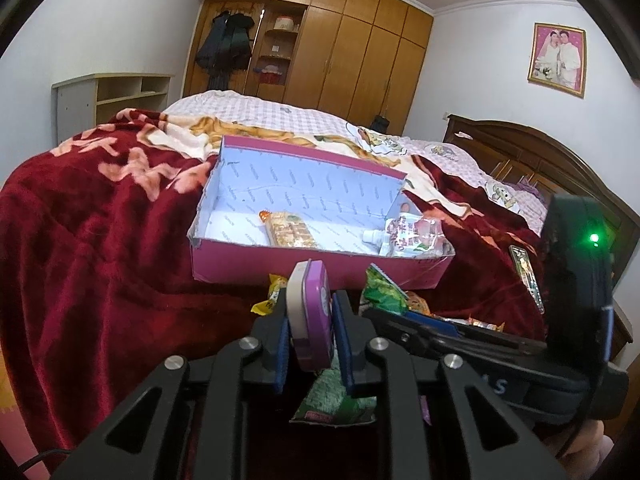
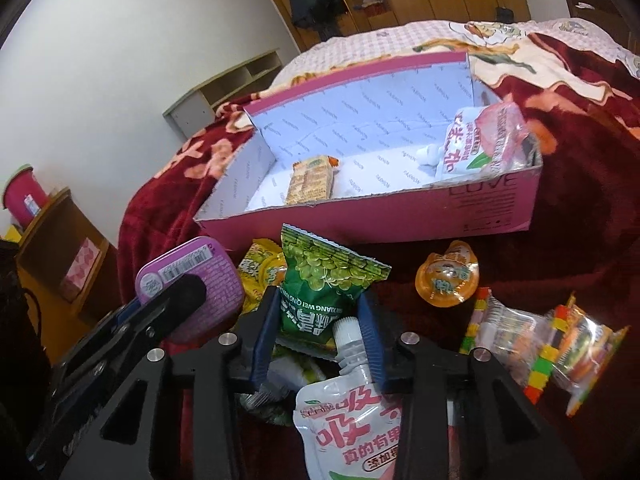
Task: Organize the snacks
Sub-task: 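Grasp the green pea snack bag with the right gripper while the left holds the tin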
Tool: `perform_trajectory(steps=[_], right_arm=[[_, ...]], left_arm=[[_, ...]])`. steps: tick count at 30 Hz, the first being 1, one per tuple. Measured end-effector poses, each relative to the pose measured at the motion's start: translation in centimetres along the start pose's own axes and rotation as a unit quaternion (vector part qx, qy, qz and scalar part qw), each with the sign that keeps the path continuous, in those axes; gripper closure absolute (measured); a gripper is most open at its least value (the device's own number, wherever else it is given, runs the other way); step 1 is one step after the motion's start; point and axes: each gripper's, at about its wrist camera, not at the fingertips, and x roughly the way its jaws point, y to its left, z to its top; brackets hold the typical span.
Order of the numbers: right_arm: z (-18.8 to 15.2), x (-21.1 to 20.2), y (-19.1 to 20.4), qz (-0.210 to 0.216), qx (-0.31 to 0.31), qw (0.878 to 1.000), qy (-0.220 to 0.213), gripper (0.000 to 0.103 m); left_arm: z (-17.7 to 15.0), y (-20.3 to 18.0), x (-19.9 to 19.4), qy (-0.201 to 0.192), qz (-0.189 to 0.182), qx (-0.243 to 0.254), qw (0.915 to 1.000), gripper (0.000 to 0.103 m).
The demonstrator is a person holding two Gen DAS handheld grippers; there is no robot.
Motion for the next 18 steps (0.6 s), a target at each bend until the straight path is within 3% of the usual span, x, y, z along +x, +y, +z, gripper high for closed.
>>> perform_trajectory(steps=[10, 18], right_arm=[[0.6, -2.9, 0.4, 0.017, -0.018, 0.999, -0.043, 0.064], [1.6, -3.2, 0.5, 0.02, -0.04, 0.998, -0.046, 0.064]], left_arm=[[1.0, -0.9, -0.6, -0.01, 0.004, 0.011, 0.9999, 0.083], [2.5, -0.5, -0.2, -0.016, 0.017, 0.016, 0.9996, 0.083]])
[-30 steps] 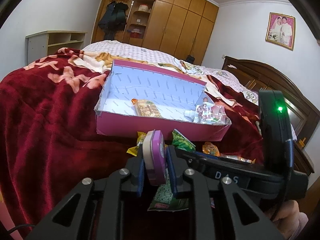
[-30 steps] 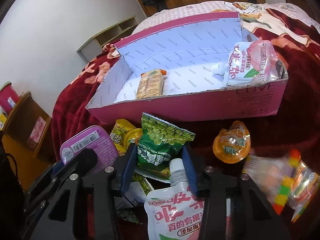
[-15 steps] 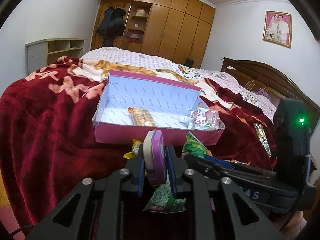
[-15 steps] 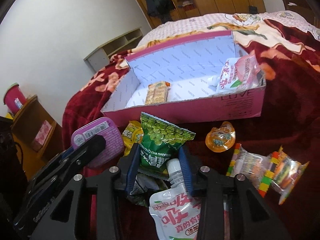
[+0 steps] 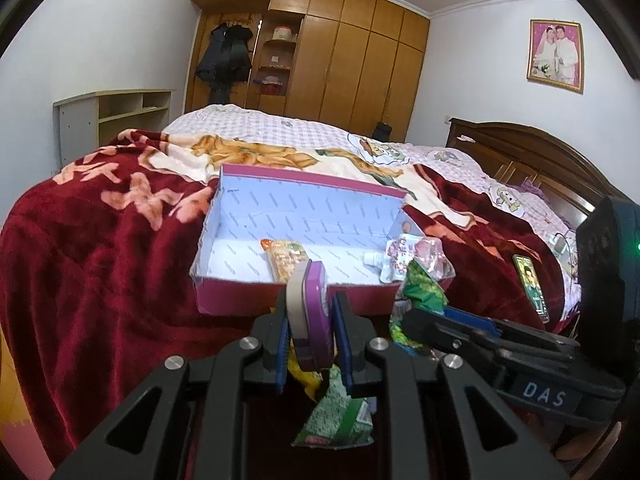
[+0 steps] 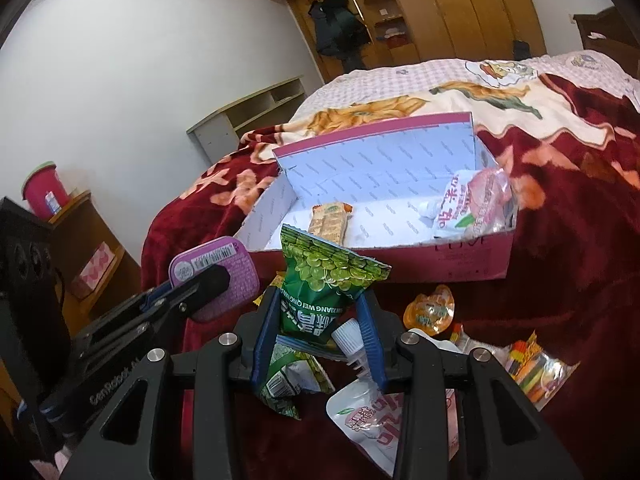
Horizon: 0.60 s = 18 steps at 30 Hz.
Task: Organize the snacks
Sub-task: 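Grasp the green pea snack bag with the right gripper while the left holds the tin, then lower the purple tin and green pea bag into the pink box, open both grippers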
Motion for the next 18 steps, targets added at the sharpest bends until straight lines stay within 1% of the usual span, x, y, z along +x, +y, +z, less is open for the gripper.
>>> perform_trajectory(steps=[6, 12, 18], right_arm=[[1.1, 0.1, -0.5, -0.004, -0.009, 1.0, -0.005, 0.064], [2.4, 0.4, -0.9, 0.002, -0.011, 1.0, -0.015, 0.064], [3.5, 1.9, -1.8, -0.004, -0.011, 1.0, -0.017, 0.064]], left_arm=[[1.4, 0.4, 0.9, -0.004, 0.011, 0.002, 0.9999, 0.083], [2.6, 0.8, 2.5, -0.002, 0.019, 0.001, 0.9998, 0.083], [3.0, 0.9, 4.0, 0.007, 0.023, 0.005, 0.9997, 0.083]])
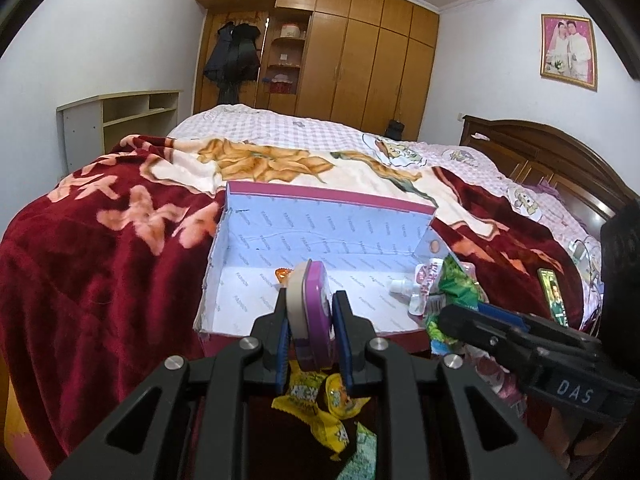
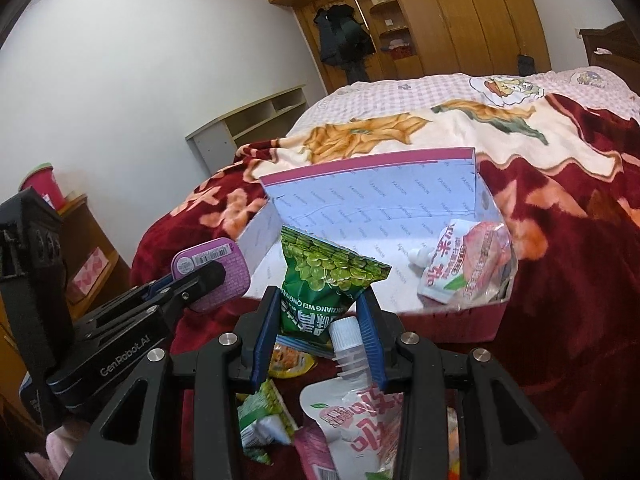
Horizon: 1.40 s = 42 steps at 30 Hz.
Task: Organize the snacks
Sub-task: 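Lower the purple tin and green pea bag into the pink box, open both grippers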
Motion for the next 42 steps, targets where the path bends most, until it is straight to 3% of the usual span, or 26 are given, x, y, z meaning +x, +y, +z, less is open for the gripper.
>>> perform_trajectory(steps=[21, 36, 40, 42], right_arm=[[0.6, 3.4, -1.8, -0.058, 0.004, 0.998, -0.023, 0.063], [0.6, 3.8, -2.2, -0.069, 0.007, 0.997, -0.031, 0.061], [0.6, 3.7, -2.2, -0.069, 0.007, 0.997, -0.032, 0.061], [0.6, 3.6, -2.1, -0.066, 0.006, 0.997, -0.033, 0.061]], left_arm=[[0.4, 0.5, 5.4, 0.024, 0.027, 0.012, 0.9993, 0.083], [0.2, 0.6, 6.6, 0.029, 0.03, 0.016, 0.999, 0.082], [0.2, 0.5, 6.4, 0.028, 0.03, 0.019, 0.999, 0.066], [0.2, 0.4, 6.2, 0.025, 0.035, 0.02, 0.9989, 0.063]])
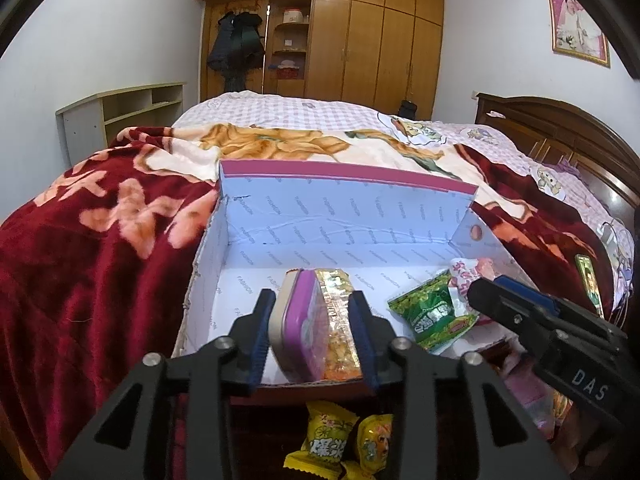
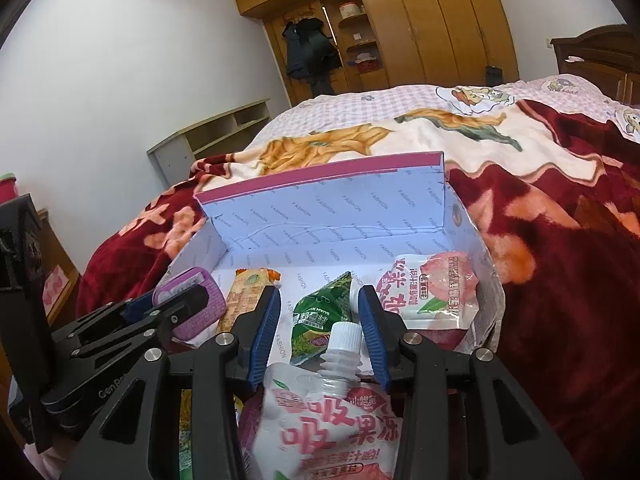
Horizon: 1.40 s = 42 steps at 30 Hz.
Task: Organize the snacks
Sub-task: 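Lower the purple tin and green pea bag into the pink box, open both grippers, then grasp the pink jelly pouch with the right gripper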
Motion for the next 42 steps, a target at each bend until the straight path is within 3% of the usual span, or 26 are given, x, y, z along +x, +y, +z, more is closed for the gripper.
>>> perform_trajectory(steps=[19, 42], right_arm=[[-0.6, -3.2, 0.8, 0.023, 0.003, 1.0, -0.009, 0.061], [-3.7, -6.7, 1.5, 0.017, -0.017, 1.0, 0.003, 0.061]], left_arm=[[-0.2, -0.1, -4.4, -0.015, -0.008, -0.004, 0.9998, 0.057], [-4.0, 0.1, -7.2, 0.016, -0.025, -0.028, 0.9992, 0.057]])
